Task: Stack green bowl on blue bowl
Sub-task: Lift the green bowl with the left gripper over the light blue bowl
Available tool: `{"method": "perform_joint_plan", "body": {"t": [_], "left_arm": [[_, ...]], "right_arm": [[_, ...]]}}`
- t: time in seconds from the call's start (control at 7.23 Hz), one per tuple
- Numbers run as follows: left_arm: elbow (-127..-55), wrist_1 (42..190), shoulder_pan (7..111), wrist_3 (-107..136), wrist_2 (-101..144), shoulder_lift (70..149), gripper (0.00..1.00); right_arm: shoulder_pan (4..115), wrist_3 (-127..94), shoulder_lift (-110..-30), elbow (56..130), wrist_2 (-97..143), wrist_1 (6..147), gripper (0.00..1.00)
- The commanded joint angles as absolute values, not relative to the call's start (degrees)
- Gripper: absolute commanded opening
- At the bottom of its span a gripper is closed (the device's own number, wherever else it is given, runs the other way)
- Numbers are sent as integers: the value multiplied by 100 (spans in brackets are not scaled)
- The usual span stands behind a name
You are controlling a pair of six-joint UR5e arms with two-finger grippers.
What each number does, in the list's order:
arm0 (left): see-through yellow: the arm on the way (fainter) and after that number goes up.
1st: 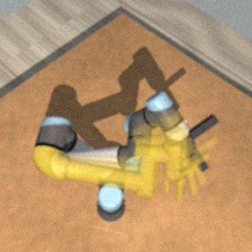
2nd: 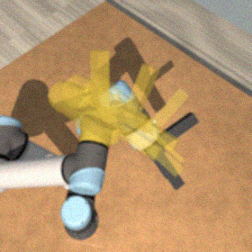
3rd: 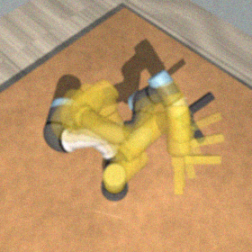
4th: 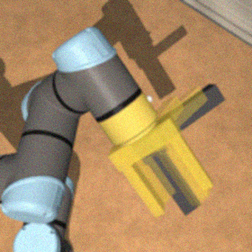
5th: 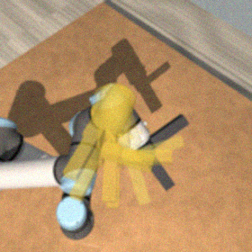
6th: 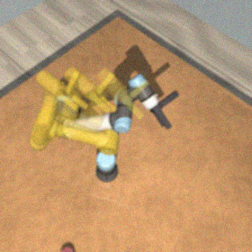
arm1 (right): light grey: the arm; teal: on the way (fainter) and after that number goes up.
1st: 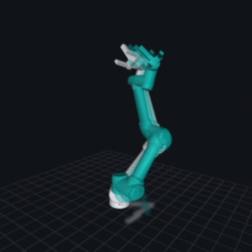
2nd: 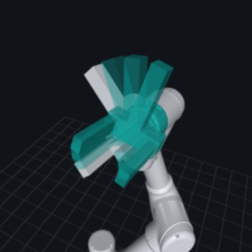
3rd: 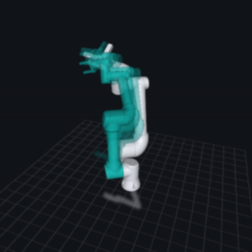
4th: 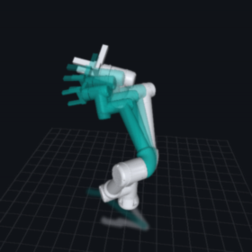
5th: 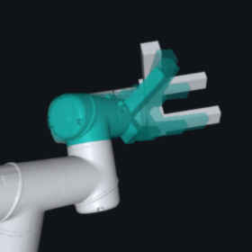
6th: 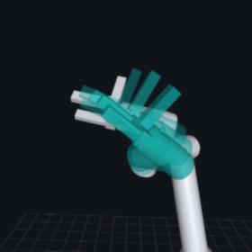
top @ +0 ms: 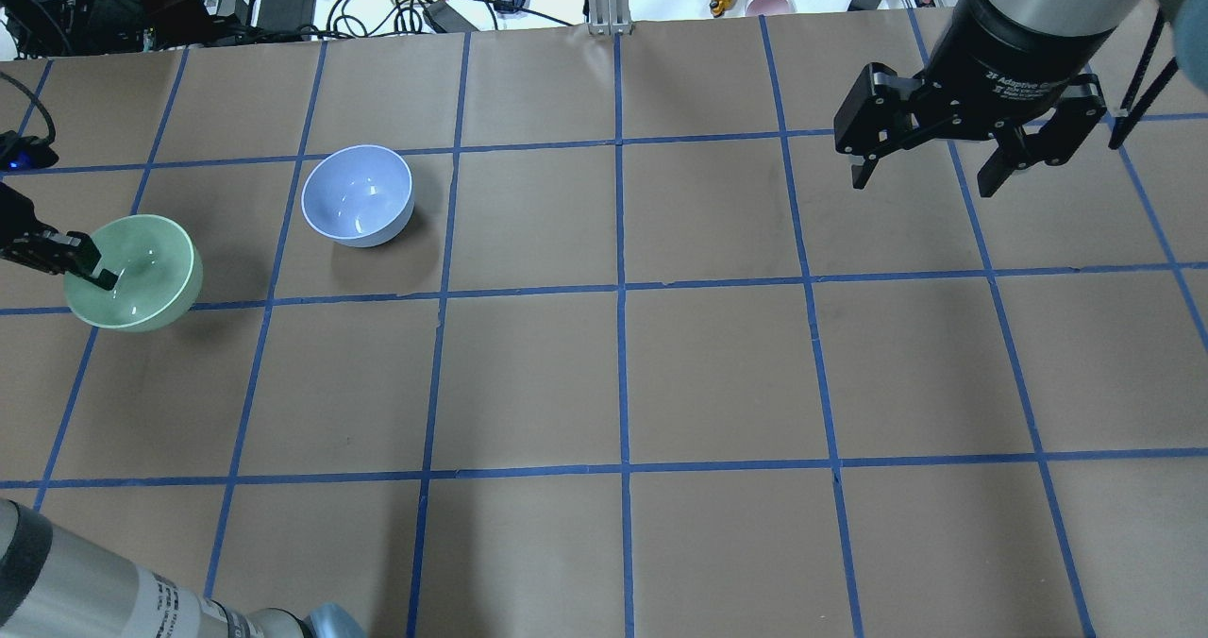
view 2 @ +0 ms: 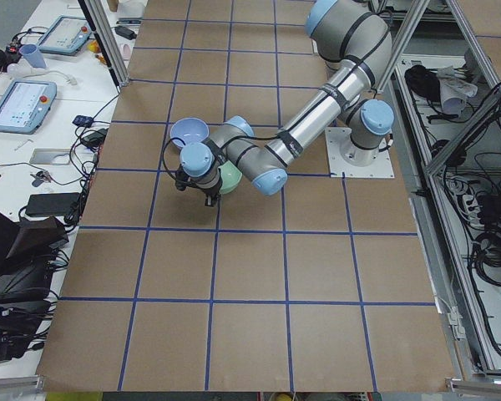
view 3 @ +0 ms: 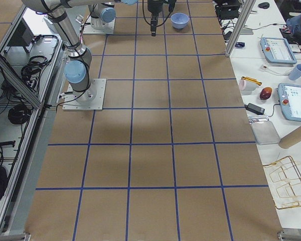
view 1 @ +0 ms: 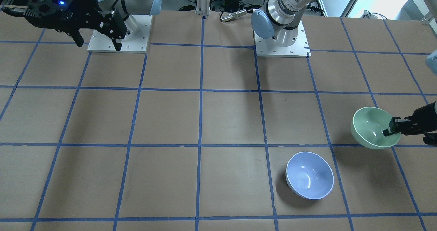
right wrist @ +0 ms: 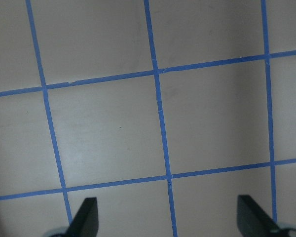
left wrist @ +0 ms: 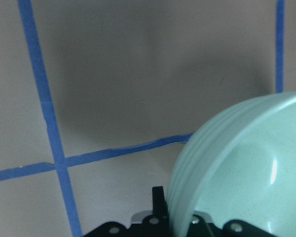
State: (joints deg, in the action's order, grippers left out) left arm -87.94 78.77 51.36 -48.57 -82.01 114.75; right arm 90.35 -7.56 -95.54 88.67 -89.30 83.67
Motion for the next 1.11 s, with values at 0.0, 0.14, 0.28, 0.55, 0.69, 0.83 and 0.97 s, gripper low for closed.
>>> {"method": "perform_joint_plan", "body": {"t": [0.0,0.14,0.28,0.55,0.69,0.83,0.97], "left_arm": [[-8702,8024,5684,-4143,-8095,11181,0],[-8553,8016,6008,-3557,-8095,11154,0],[-8247,8024,6386,-2776,-8095,11275,0],[-8060,7955,6871,-2005,-8060,11434,0],[-7973,7945,6934,-1812,-8007,11556,0],[-7919,7754,7013,-1602,-7876,11697,0],[-7919,7595,7109,-1547,-7875,11820,0]], "right_arm": [[9035,-756,-9554,8859,-8930,8367,100],[9035,-756,-9554,8868,-8930,8367,100],[9035,-756,-9554,8868,-8930,8367,100],[9035,-756,-9554,8868,-8930,8367,100],[9035,-756,-9554,8859,-8930,8358,100],[9035,-756,-9554,8868,-8930,8367,100],[9035,-756,-9554,8868,-8930,8367,100]]}}
